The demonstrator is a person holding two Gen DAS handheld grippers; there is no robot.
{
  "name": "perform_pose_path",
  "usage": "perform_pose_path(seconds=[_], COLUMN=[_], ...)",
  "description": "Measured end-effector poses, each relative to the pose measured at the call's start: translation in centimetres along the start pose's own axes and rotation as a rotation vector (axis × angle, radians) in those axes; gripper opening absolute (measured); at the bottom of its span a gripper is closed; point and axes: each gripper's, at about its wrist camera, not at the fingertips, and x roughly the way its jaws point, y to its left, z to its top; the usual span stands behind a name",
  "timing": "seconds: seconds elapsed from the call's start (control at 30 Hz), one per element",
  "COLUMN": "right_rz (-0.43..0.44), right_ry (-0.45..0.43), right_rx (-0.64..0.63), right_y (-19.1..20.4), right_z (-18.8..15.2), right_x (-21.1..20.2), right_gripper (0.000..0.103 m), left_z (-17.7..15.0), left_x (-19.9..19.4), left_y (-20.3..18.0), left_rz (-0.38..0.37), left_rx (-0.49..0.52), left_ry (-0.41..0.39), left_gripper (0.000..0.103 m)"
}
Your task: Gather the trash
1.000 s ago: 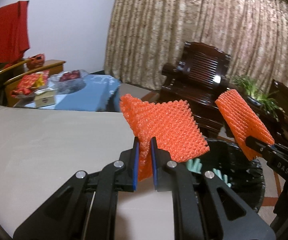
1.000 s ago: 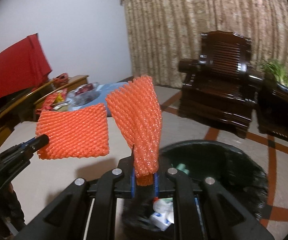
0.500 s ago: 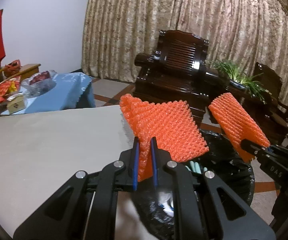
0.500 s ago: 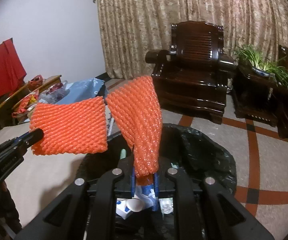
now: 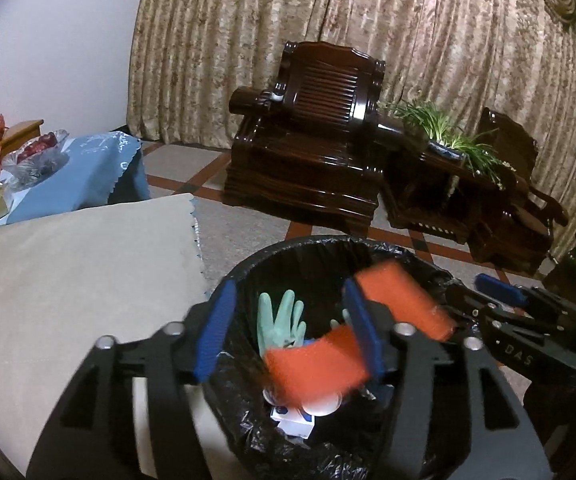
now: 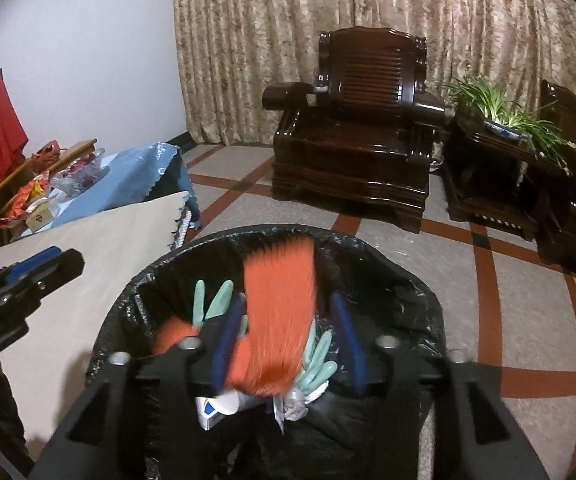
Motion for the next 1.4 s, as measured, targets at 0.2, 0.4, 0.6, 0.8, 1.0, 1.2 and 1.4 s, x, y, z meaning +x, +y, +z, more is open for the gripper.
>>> perform_pose_path(seconds=[0.2,0.4,0.6,0.8,1.0,1.2,1.4], right_rz=[0.012,0.064,0.117,0.145,0.164,0.179,0.195], right_ry=[-0.017,-0.045,-0.062,-0.082,-0.089,-0.095,-0.109], right_rx=[-0.007,-0.028,-0.038,-0.071,-0.088,-0.1,-0.112], right_y=[0.1,1.9,3.6,5.7,6.8,7.4,7.5], right_z=[0.1,0.6,1.1,1.9,2.1,2.0,2.3], right_x=[-1.0,-3.3,-5.8,-8.2,-10.1,-11.4,-12.7], right_gripper=[0.097,0.097,0.097,0.097,0.097,0.097,0.097], left_z=[0.4,0.7,0.5,0.4,0.4,0.3,0.5], left_x=[-1.9,-4.9,-8.3,-11.3,-14.2,-16.2,-17.6], left_y=[0.6,2.1,3.2,3.5,3.4,3.2,2.6], left_rz=[0.028,0.074,0.131,0.175,0.191,0.201,0.213], left_rx=[-0.008,-0.04,-0.066,-0.069,-0.078,-0.078,-0.059], left_ry=[-0.023,-0.034,-0.046,-0.064,-0.089,-0.106,-0.12], left_gripper=[0.09,0.096,0.097,0.098,0.098,0.098,0.098])
